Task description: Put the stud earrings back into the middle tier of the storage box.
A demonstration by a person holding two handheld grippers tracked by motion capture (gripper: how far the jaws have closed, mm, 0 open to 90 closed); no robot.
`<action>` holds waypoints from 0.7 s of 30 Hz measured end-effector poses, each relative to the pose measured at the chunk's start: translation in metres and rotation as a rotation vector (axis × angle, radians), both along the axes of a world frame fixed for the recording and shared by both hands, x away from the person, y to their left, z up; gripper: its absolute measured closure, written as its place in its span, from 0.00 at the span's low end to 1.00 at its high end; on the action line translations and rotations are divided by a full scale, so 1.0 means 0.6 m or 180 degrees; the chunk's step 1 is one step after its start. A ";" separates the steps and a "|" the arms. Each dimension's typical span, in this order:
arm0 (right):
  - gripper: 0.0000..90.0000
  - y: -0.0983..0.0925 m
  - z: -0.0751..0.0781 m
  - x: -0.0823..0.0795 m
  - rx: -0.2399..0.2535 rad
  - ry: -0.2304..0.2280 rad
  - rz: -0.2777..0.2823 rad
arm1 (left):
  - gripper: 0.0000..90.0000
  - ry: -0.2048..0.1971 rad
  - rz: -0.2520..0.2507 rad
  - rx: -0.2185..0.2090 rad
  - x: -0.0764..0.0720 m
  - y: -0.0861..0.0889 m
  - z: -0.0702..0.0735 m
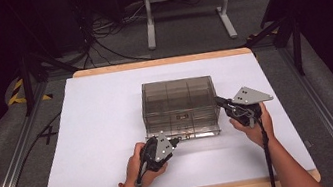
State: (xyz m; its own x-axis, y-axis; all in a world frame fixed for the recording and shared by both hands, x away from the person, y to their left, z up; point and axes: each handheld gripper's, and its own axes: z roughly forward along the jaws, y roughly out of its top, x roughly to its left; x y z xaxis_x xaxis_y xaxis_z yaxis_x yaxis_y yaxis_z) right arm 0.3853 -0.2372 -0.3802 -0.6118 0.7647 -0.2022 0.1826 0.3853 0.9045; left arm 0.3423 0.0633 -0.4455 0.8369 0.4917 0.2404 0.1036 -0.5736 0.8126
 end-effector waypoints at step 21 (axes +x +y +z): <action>1.00 0.000 0.000 0.000 -0.0002 0.0002 -0.0005 | 1.00 0.0035 0.0035 0.0029 0.016 -0.008 0.010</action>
